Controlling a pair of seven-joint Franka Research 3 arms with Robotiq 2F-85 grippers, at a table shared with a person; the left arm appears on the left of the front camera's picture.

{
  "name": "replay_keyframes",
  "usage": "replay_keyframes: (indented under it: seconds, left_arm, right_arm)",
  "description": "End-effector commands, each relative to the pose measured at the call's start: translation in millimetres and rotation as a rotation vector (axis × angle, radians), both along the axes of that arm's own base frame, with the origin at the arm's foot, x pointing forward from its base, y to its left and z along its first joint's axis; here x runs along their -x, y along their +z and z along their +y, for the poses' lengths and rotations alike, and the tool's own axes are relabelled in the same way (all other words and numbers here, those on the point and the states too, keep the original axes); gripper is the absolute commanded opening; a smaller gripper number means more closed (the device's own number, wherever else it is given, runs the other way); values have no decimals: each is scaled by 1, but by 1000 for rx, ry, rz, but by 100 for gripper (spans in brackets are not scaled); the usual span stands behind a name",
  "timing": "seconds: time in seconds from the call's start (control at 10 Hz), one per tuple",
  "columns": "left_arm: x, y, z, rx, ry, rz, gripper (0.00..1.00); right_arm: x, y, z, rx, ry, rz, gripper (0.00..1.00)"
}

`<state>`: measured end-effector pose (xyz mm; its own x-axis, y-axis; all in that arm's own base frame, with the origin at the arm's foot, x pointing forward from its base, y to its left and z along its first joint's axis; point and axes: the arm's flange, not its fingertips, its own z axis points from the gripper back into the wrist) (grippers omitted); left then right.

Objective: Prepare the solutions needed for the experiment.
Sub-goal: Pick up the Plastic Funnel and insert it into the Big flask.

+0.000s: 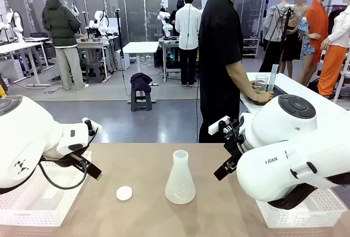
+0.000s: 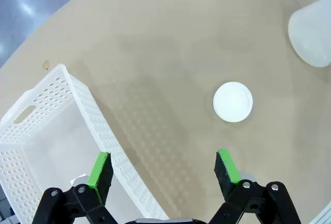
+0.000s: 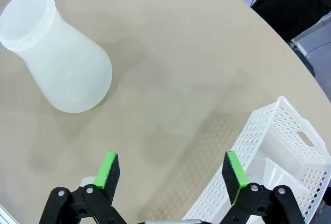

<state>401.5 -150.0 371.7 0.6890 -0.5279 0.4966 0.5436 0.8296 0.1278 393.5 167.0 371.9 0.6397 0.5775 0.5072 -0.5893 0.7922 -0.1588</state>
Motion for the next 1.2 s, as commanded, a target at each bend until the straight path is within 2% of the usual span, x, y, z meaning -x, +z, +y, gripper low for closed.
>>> replay_keyframes:
  seconds: [0.0,1.1]
  left_arm:
    - [0,0,0,0,0,0,100]
    - [0,0,0,0,0,0,100]
  right_arm:
    - [0,0,0,0,0,0,100]
    - [0,0,0,0,0,0,100]
